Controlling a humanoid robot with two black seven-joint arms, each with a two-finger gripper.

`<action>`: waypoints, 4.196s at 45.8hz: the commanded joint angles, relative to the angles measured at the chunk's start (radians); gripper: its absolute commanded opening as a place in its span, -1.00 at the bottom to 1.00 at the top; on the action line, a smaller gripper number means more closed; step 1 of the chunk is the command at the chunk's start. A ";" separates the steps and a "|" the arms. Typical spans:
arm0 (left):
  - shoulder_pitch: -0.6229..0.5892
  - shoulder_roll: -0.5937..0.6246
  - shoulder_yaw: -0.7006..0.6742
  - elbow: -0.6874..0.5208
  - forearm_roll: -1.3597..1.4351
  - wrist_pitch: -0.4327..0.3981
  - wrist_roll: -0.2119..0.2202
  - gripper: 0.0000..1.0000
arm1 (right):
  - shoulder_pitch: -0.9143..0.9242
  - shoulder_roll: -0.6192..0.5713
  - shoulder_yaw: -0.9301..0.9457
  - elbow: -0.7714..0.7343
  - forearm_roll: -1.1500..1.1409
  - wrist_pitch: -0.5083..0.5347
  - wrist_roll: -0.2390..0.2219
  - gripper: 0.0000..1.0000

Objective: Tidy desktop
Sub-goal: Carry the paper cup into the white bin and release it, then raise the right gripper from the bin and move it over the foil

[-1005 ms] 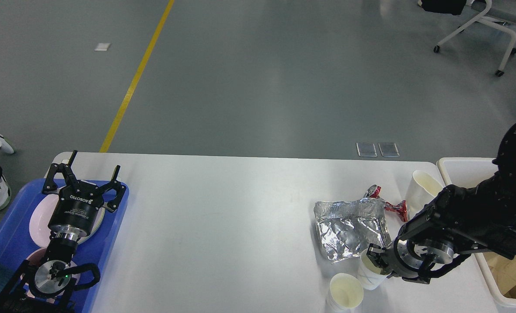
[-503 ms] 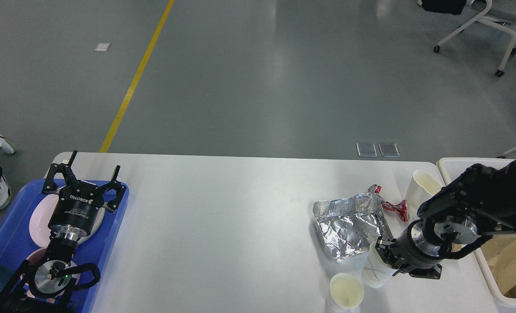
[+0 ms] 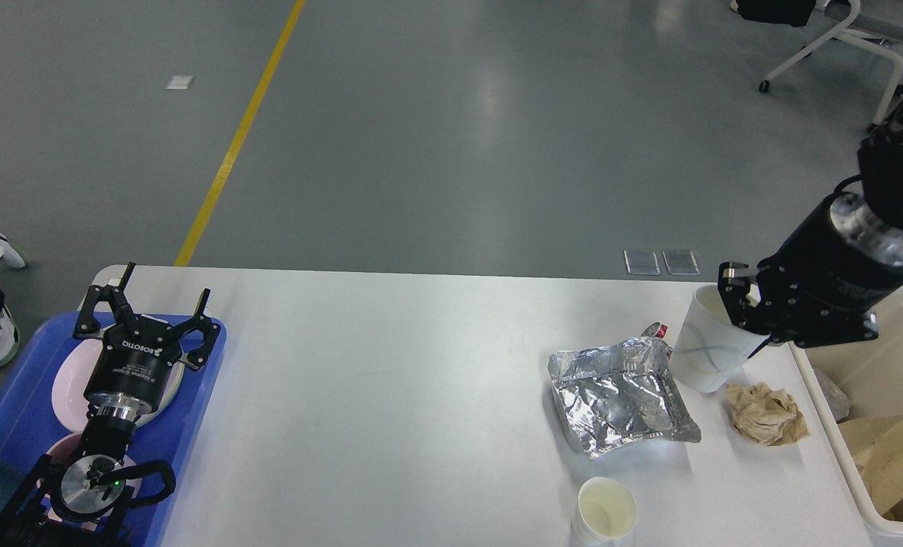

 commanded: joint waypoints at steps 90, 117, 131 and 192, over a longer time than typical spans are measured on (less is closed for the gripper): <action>0.000 0.002 0.000 0.000 0.000 0.000 0.000 0.93 | -1.860 -0.153 0.373 -1.549 0.018 -0.867 -0.005 -1.00; 0.000 0.001 0.000 0.000 0.000 0.000 0.000 0.93 | -1.925 -0.086 0.456 -1.532 0.015 -0.959 -0.003 1.00; 0.000 0.000 0.000 0.000 0.000 0.000 0.000 0.93 | -1.767 -0.117 0.445 -1.414 -0.001 -0.896 -0.008 1.00; 0.000 0.001 -0.002 0.000 0.000 0.002 0.001 0.93 | -0.129 -0.023 0.165 -0.007 -0.186 -0.041 -0.023 0.96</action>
